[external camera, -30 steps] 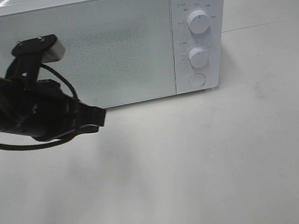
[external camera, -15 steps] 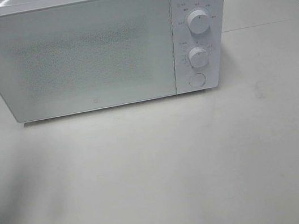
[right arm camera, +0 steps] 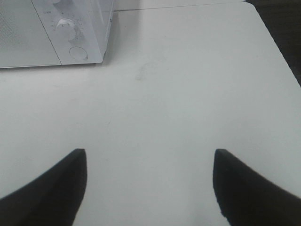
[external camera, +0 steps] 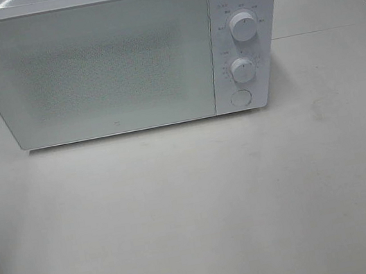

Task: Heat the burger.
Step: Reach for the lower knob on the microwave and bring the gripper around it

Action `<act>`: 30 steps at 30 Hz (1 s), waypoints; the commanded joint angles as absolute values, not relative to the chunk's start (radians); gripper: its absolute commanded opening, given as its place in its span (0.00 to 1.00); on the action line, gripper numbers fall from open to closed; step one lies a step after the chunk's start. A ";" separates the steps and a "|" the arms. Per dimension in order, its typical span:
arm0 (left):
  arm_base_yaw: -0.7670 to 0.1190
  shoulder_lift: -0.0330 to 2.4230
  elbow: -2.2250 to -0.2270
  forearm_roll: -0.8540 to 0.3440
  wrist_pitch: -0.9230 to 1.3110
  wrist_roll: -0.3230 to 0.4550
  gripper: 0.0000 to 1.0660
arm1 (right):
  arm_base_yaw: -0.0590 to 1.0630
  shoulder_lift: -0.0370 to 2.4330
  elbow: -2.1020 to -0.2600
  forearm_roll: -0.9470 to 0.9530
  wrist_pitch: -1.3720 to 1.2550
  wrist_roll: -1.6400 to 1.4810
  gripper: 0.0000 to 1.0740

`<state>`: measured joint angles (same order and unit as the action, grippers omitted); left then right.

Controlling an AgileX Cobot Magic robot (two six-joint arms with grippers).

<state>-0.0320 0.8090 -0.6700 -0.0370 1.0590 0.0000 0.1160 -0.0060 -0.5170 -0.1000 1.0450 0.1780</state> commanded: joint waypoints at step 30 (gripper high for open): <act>-0.029 -0.030 -0.506 -0.069 1.049 0.085 0.95 | 0.110 -0.032 -0.516 -0.101 1.039 0.182 0.67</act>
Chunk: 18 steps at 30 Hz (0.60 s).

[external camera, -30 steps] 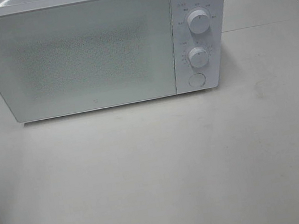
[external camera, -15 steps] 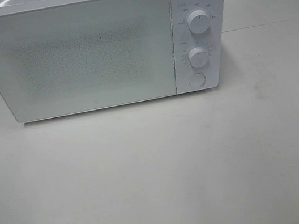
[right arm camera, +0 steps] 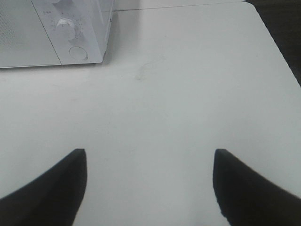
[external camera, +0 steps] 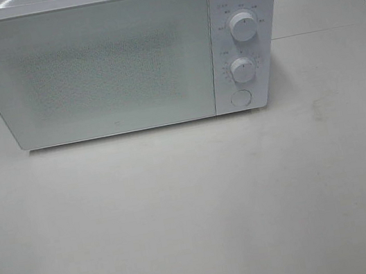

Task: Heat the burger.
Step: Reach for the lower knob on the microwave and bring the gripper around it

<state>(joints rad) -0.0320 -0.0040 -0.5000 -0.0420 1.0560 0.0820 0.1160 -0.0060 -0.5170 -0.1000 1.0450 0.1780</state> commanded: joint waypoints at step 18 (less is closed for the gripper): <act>-0.029 -0.033 -0.498 -0.080 1.036 0.082 0.94 | 0.110 -0.032 -0.516 -0.101 1.039 0.182 0.67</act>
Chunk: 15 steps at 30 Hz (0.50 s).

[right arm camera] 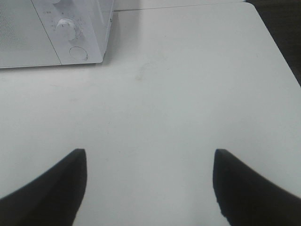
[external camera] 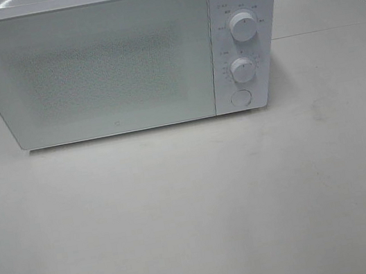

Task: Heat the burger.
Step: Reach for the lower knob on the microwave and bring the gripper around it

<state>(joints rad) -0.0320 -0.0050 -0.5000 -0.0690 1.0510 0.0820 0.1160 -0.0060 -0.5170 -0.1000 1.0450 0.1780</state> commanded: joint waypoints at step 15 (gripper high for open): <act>-0.029 -0.033 -0.498 -0.080 1.035 0.082 0.94 | 0.114 0.002 -0.537 -0.108 0.997 0.185 0.67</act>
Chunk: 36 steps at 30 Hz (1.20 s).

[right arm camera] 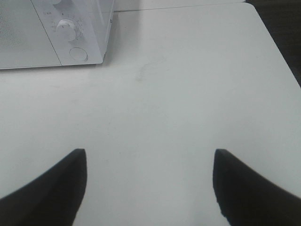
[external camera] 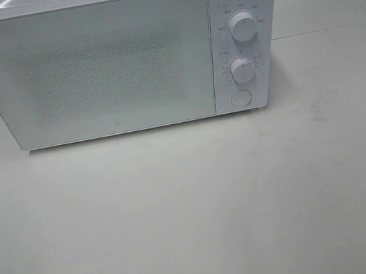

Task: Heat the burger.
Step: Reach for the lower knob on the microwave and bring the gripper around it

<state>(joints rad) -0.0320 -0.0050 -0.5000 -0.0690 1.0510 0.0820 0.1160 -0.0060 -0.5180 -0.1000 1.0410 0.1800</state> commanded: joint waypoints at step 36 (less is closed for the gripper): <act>-0.029 -0.027 -0.498 -0.080 1.035 0.082 0.94 | 0.114 0.716 -0.408 -0.102 0.006 0.189 0.67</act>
